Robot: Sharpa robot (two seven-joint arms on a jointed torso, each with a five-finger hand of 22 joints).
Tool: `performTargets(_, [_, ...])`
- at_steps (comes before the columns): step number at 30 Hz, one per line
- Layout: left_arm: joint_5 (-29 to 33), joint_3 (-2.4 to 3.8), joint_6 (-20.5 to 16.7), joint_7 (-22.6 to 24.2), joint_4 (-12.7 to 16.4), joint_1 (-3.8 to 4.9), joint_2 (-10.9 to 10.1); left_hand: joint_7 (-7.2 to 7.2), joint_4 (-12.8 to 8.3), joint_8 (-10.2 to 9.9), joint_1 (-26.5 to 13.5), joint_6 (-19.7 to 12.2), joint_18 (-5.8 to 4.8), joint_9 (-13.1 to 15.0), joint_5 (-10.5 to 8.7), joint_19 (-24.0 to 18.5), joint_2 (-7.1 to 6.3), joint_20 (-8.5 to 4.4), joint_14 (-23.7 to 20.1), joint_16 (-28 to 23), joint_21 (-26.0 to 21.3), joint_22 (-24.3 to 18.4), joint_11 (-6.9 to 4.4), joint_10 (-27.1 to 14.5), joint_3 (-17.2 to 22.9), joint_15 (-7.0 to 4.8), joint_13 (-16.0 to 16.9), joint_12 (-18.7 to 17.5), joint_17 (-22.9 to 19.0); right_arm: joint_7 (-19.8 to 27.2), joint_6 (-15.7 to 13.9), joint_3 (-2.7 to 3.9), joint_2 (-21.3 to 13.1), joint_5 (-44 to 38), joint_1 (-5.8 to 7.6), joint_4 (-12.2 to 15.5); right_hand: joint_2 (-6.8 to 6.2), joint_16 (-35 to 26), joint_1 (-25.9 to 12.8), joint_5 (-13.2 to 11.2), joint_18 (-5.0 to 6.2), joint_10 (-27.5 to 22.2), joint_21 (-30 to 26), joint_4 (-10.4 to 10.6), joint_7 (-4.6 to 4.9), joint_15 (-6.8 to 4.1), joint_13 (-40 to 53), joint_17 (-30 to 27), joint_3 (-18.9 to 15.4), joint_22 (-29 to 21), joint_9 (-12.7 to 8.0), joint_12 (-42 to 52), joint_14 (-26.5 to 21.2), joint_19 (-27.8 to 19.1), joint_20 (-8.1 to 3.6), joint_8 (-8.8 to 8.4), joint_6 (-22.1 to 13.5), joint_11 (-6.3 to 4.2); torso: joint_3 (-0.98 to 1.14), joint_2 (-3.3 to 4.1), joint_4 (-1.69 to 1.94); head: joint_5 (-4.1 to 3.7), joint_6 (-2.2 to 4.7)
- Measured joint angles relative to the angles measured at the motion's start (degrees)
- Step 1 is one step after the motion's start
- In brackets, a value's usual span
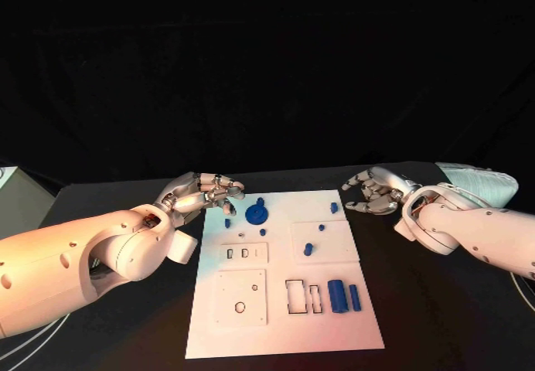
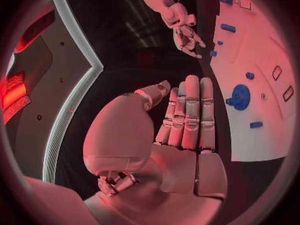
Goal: Assemble the parts on the task board
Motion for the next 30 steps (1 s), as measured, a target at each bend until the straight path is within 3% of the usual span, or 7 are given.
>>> performTargets(8, [0.00,0.00,0.11,0.02,0.00,-0.02,-0.02,0.00,0.00,-0.11,0.00,0.00,0.00,0.00,0.00,0.00,0.00,0.00,0.00,0.00,0.00,-0.04,-0.19,-0.19,0.00,0.00,0.00,0.00,-0.01,0.00,0.10,-0.06,2.03,-0.48,-1.47,-1.81,0.45,0.00,0.45,0.00,0.00,0.00,0.00,0.00,0.00,0.00,0.00,0.00,0.00,0.05,0.00,0.38,0.00,0.00,0.00,0.00,0.00,0.00,-0.02,0.02,-0.01,0.20,-0.32])
performTargets(19, [0.00,0.00,0.14,0.02,0.02,-0.03,-0.07,0.00,0.00,-0.11,0.00,0.00,0.00,0.00,0.00,0.00,0.00,0.00,0.00,0.00,0.00,-0.04,-0.19,-0.19,0.00,0.00,0.04,0.00,-0.01,-0.09,0.23,-0.05,3.28,-0.67,-2.00,-2.38,0.68,0.00,0.68,0.59,0.00,0.22,0.34,-0.41,-0.10,0.00,0.00,-0.01,0.41,0.04,0.13,0.84,0.00,0.00,0.00,0.55,0.98,-0.21,-0.07,0.00,-0.08,0.34,-1.10])
performTargets(30, [0.00,0.00,0.15,-0.02,0.02,-0.03,-0.15,0.00,0.00,-0.11,0.00,0.00,0.00,0.00,0.00,0.00,0.00,0.00,0.00,0.00,0.00,-0.04,-0.19,-0.19,0.00,0.00,0.04,0.00,-0.02,-0.23,0.59,-0.06,4.12,-0.72,-2.28,-3.06,0.68,0.00,0.68,0.81,0.00,0.64,0.58,-0.61,-0.30,0.00,0.00,-0.01,0.97,0.03,0.28,1.19,0.00,0.06,-0.06,1.19,1.98,-0.22,-0.10,-0.05,-0.09,0.35,-1.20])
